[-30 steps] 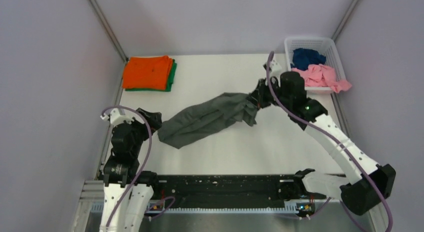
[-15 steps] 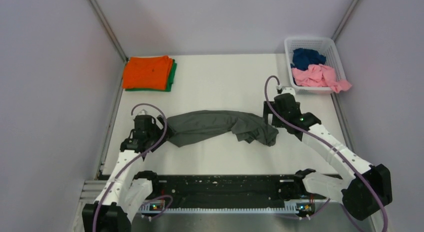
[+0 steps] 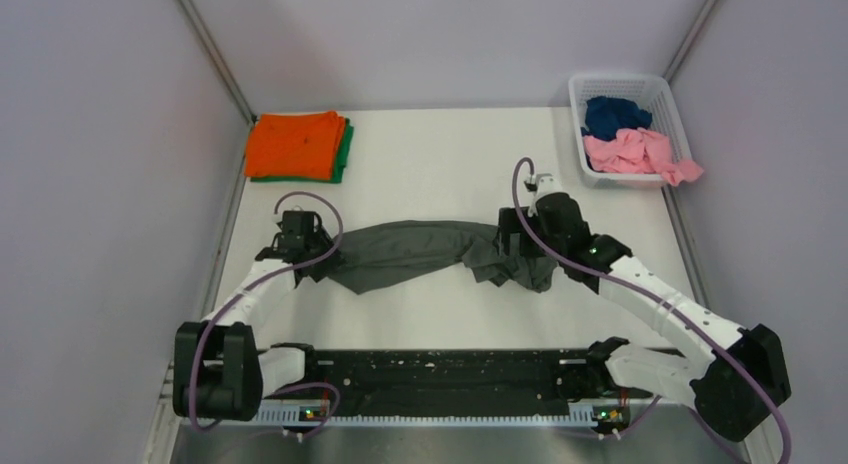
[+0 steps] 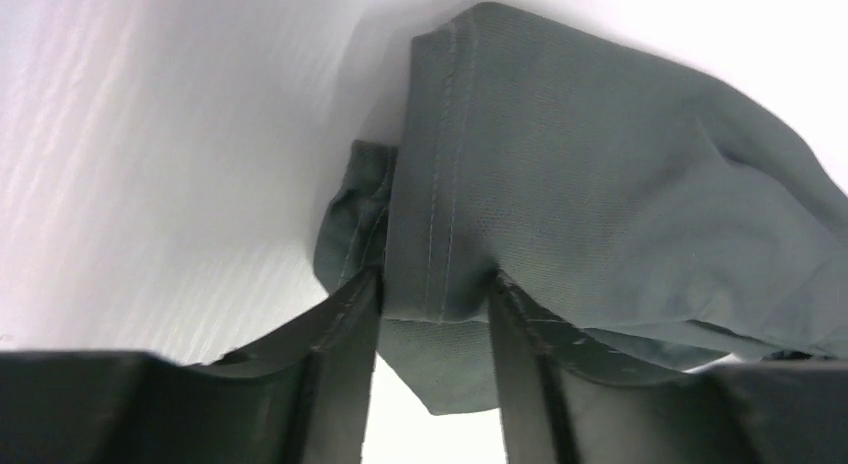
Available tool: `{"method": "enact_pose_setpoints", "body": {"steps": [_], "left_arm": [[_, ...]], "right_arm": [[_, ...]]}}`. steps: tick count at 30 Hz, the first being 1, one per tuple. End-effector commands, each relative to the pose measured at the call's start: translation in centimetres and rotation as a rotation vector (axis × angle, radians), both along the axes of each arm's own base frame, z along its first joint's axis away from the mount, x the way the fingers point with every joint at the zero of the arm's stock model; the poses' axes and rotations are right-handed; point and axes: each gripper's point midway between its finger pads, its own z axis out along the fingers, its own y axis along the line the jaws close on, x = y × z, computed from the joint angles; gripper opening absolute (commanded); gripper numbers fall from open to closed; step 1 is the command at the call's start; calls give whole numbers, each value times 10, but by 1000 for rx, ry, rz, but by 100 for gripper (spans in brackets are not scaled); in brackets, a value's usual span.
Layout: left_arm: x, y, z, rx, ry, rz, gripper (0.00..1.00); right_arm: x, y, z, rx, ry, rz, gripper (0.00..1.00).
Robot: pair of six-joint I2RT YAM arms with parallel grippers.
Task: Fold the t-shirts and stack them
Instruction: Flatten out the tshirt
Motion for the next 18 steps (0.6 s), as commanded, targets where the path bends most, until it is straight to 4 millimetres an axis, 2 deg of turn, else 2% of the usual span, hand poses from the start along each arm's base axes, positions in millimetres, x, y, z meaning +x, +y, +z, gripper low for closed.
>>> {"method": "enact_pose_setpoints", "body": {"steps": [1, 4, 8, 13, 16, 18], "left_arm": [[30, -15, 16, -56, -76, -60, 44], [33, -11, 14, -37, -54, -47, 36], [38, -10, 16, -30, -53, -43, 31], [40, -13, 14, -47, -40, -49, 0], [40, -15, 17, -55, -45, -56, 0], [38, -15, 19, -55, -52, -55, 0]], "right_arm": [[-2, 29, 0, 29, -17, 72, 97], [-9, 46, -9, -13, -4, 116, 97], [-14, 67, -20, -82, 3, 134, 96], [-15, 91, -28, -227, -55, 59, 93], [-16, 99, -41, -296, -60, -18, 91], [-15, 96, -58, -345, -34, -82, 89]]}}
